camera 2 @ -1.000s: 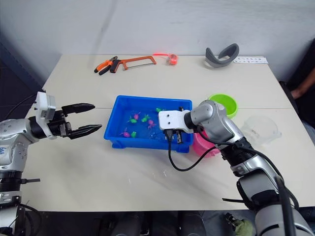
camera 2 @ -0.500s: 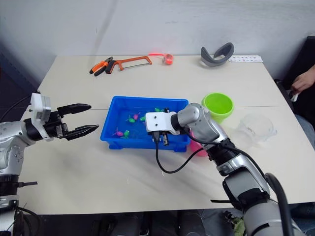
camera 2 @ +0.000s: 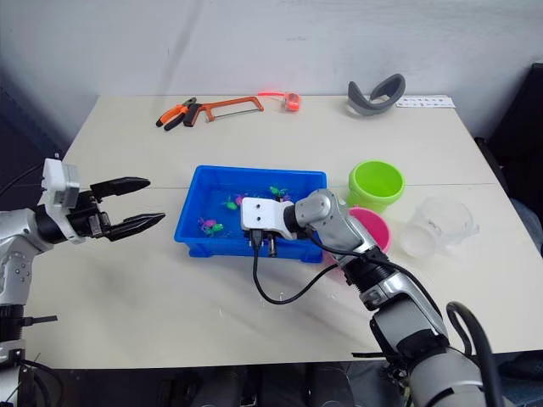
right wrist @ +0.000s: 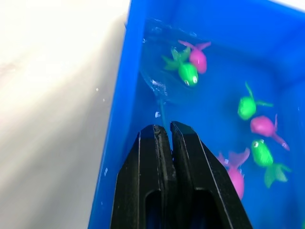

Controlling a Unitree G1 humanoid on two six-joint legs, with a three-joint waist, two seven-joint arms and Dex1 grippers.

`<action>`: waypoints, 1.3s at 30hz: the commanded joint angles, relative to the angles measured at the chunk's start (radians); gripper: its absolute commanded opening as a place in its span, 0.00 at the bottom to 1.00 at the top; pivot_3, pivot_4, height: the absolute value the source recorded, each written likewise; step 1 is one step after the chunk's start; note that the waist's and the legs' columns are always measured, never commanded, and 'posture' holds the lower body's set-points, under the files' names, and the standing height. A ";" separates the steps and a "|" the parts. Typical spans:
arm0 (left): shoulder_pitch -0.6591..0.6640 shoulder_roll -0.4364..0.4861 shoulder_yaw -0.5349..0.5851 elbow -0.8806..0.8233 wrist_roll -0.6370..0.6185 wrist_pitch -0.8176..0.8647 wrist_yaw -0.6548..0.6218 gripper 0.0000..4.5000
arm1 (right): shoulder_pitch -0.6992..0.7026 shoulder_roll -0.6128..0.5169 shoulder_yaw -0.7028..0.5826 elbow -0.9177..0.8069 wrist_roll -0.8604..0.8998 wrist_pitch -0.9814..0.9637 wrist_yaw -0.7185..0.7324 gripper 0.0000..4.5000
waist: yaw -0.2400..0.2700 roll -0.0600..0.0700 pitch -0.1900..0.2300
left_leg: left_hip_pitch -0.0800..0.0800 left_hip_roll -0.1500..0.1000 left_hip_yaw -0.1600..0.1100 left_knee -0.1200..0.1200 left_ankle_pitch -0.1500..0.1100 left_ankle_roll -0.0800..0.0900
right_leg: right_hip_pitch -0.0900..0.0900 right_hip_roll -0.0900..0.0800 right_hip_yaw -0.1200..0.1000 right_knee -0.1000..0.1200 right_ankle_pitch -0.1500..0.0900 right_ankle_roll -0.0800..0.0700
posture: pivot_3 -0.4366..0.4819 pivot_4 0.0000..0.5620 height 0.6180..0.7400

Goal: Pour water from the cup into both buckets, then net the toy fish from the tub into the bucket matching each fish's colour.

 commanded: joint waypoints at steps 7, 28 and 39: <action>-0.006 0.017 0.026 -0.031 -0.015 -0.001 0.009 0.98 | -0.023 -0.028 -0.001 0.039 -0.081 -0.055 -0.098 0.00 | 0.000 0.000 0.000 | 0.000 0.000 0.000 0.000 0.000 0.000 | 0.000 0.000 0.000 0.000 0.000 0.000 | 0.48 0.27 1.00; 0.006 0.024 0.048 -0.046 -0.024 0.011 0.025 0.98 | 0.005 -0.012 -0.006 -0.026 -0.004 0.031 0.034 0.00 | 0.000 0.000 0.000 | 0.000 0.000 0.000 0.000 0.000 0.000 | 0.000 0.000 0.000 0.000 0.000 0.000 | 0.48 0.27 1.00; 0.001 0.020 0.052 -0.045 -0.019 0.020 0.027 0.98 | -0.002 0.016 -0.032 -0.023 0.005 0.036 -0.034 0.00 | -0.001 0.000 0.000 | 0.000 0.000 0.000 0.000 0.000 0.000 | 0.000 -0.002 0.000 0.000 0.000 0.000 | 0.48 0.27 1.00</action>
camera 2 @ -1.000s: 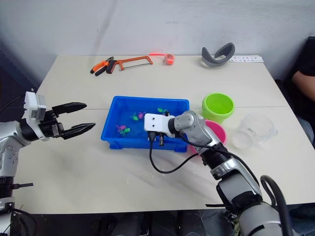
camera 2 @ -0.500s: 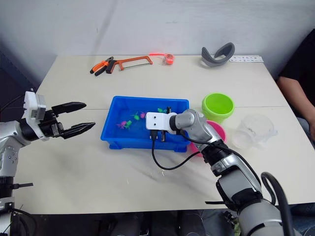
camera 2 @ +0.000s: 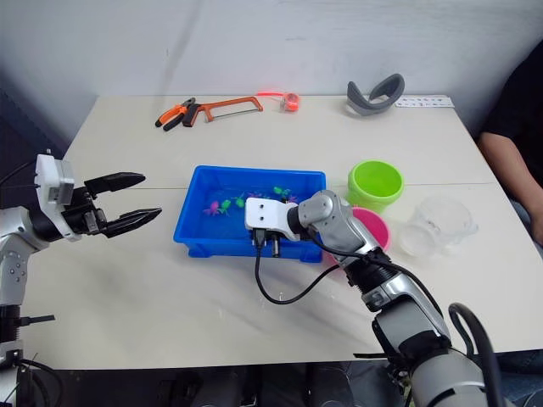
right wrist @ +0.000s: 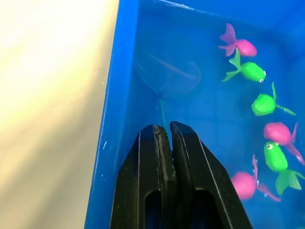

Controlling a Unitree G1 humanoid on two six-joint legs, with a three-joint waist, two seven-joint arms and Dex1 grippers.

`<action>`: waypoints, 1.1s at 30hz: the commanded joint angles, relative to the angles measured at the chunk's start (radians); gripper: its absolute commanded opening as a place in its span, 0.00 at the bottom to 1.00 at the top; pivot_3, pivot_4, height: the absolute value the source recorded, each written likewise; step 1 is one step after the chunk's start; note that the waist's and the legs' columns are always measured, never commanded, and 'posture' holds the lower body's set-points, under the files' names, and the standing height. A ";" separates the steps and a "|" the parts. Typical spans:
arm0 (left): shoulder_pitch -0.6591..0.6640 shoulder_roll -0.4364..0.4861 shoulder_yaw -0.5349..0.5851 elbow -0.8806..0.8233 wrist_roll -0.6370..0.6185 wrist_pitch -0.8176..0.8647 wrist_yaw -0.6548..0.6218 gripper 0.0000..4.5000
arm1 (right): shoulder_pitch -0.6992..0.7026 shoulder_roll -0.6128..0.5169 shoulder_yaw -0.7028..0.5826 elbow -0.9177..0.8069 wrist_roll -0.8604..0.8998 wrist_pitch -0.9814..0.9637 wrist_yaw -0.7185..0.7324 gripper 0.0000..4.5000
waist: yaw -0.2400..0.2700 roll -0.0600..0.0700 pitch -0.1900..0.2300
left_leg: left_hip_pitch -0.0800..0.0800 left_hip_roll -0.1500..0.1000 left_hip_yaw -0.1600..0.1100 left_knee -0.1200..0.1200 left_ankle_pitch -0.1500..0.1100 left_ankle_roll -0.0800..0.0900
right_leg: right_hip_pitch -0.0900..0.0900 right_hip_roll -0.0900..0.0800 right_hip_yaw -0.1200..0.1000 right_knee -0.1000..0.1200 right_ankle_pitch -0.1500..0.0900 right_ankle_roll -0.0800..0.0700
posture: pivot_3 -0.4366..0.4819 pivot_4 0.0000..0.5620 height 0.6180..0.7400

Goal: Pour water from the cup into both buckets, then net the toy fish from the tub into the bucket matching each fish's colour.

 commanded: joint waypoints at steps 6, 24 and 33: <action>-0.013 0.018 0.026 -0.001 -0.012 -0.004 0.009 0.98 | -0.028 0.024 -0.034 0.098 -0.006 -0.114 -0.120 0.00 | 0.000 0.000 0.000 | 0.000 0.000 0.000 0.000 0.000 0.000 | 0.000 0.001 0.000 0.000 0.000 0.000 | 0.48 0.27 1.00; -0.007 0.041 0.006 0.072 0.043 -0.038 0.008 0.98 | -0.091 0.096 -0.073 0.270 -0.008 -0.253 -0.273 0.00 | -0.006 0.000 0.000 | 0.000 0.000 0.000 -0.001 0.000 0.000 | 0.000 0.002 0.000 0.000 0.000 0.000 | 0.48 0.27 1.00; -0.009 0.037 0.005 0.071 0.041 -0.037 0.012 0.98 | -0.094 0.106 -0.073 0.341 -0.014 -0.370 -0.314 0.00 | -0.011 0.000 0.000 | 0.000 0.000 0.000 -0.001 0.000 0.000 | 0.000 0.002 0.000 0.000 0.000 0.000 | 0.48 0.27 1.00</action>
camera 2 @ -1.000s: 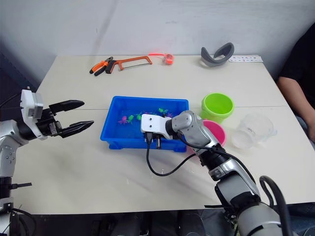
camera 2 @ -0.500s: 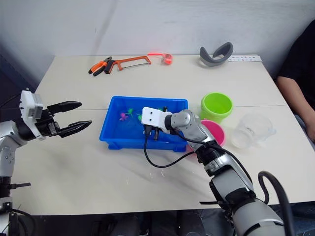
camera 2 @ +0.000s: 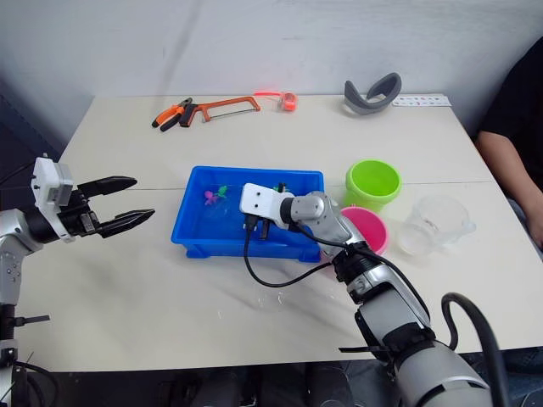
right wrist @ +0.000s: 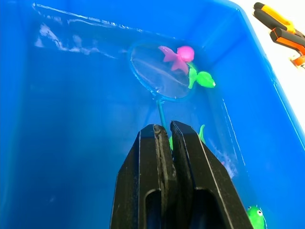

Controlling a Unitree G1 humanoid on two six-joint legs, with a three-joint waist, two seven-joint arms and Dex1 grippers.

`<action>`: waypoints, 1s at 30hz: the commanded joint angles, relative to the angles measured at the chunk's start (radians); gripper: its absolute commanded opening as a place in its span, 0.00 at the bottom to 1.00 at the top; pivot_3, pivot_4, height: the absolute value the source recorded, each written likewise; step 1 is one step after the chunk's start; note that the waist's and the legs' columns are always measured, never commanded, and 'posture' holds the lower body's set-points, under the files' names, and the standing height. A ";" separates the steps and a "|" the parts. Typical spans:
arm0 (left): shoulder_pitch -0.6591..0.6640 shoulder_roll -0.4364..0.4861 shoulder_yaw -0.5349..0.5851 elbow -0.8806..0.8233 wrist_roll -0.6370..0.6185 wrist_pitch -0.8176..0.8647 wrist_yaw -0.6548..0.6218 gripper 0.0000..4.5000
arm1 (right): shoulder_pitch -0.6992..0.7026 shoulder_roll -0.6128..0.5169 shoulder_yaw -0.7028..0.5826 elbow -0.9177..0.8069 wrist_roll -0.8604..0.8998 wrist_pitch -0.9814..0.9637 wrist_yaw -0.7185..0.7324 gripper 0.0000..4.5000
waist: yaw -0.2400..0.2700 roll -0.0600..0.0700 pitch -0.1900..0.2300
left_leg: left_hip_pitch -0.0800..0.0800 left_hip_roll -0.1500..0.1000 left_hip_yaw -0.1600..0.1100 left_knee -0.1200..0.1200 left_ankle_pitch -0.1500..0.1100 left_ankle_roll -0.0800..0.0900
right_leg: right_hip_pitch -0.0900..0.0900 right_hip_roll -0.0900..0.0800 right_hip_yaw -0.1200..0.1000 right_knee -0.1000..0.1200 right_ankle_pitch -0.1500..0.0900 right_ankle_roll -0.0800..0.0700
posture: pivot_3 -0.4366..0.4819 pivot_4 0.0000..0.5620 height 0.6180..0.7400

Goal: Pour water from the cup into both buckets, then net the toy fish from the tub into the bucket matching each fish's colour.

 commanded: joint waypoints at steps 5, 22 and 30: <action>-0.008 0.008 0.008 -0.007 -0.003 -0.016 0.000 0.98 | -0.024 0.008 -0.028 0.032 0.004 -0.166 -0.032 0.00 | -0.009 0.000 0.000 | 0.000 0.000 0.000 0.000 0.000 0.000 | 0.000 0.000 0.000 0.000 0.000 0.000 | 0.48 0.27 1.00; -0.006 -0.001 0.009 -0.005 -0.005 -0.019 0.007 0.98 | 0.053 -0.064 -0.070 -0.083 0.087 -0.230 0.100 0.00 | -0.011 0.000 0.000 | 0.000 0.000 0.000 0.000 0.000 0.000 | 0.000 -0.003 0.000 0.000 0.000 0.000 | 0.48 0.27 1.00; -0.003 -0.027 0.035 -0.032 -0.049 -0.012 0.003 0.98 | 0.147 -0.146 -0.145 -0.238 0.210 -0.266 0.200 0.00 | -0.008 0.000 0.000 | 0.000 0.000 0.000 0.000 0.000 0.000 | 0.000 -0.004 0.000 0.000 0.000 0.000 | 0.48 0.27 1.00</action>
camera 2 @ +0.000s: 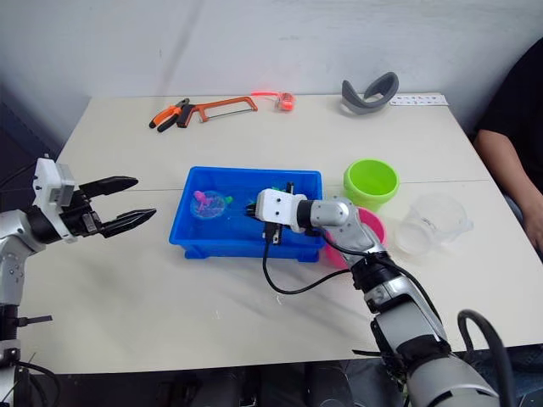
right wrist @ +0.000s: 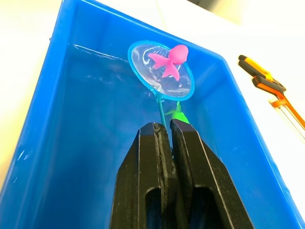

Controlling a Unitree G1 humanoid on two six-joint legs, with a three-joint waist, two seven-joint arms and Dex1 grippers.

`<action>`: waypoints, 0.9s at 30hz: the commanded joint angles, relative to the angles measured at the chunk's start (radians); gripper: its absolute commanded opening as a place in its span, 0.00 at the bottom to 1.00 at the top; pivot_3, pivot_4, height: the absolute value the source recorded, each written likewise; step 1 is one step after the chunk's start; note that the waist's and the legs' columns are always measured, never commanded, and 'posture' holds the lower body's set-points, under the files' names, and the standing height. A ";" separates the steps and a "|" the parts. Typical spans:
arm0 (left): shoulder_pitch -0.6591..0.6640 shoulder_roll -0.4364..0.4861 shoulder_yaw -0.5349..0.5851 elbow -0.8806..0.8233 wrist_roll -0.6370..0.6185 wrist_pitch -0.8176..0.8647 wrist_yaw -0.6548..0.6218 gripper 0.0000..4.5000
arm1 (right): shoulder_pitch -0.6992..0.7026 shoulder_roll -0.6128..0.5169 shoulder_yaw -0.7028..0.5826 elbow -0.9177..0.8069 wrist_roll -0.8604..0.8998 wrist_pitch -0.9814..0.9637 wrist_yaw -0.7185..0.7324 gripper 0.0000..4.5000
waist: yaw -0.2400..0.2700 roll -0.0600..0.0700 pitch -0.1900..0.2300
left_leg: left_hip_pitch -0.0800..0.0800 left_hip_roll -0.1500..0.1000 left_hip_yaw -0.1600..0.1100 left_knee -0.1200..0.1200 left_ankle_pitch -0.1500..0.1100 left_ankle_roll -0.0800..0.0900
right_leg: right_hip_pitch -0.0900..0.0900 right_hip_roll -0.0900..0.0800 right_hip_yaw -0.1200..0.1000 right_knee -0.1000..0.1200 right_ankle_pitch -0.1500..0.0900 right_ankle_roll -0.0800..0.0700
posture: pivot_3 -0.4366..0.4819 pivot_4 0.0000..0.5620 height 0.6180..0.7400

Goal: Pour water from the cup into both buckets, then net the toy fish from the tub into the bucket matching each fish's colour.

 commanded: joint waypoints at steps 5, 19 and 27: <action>0.000 -0.010 0.037 -0.059 -0.075 0.007 -0.016 0.98 | 0.078 -0.122 -0.094 -0.237 0.148 -0.017 0.120 0.00 | 0.008 0.000 0.000 | 0.000 0.000 0.000 0.000 0.000 0.000 | 0.000 0.000 0.000 0.000 0.000 0.000 | 0.48 0.27 1.00; -0.070 -0.095 -0.089 -0.197 -0.132 0.093 -0.042 0.98 | 0.315 -0.425 -0.332 -0.657 0.318 0.224 0.144 0.00 | 0.050 0.000 0.000 | 0.000 -0.001 0.001 0.001 0.000 0.000 | 0.001 -0.001 0.000 -0.001 0.000 0.000 | 0.48 0.27 1.00; -0.156 -0.198 -0.218 -0.228 -0.139 0.114 -0.075 0.98 | 0.621 -0.594 -0.669 -0.799 0.387 0.253 0.147 0.00 | 0.075 0.000 0.000 | 0.000 -0.001 0.002 0.001 0.000 0.001 | 0.002 0.002 -0.001 -0.002 0.000 0.000 | 0.48 0.27 1.00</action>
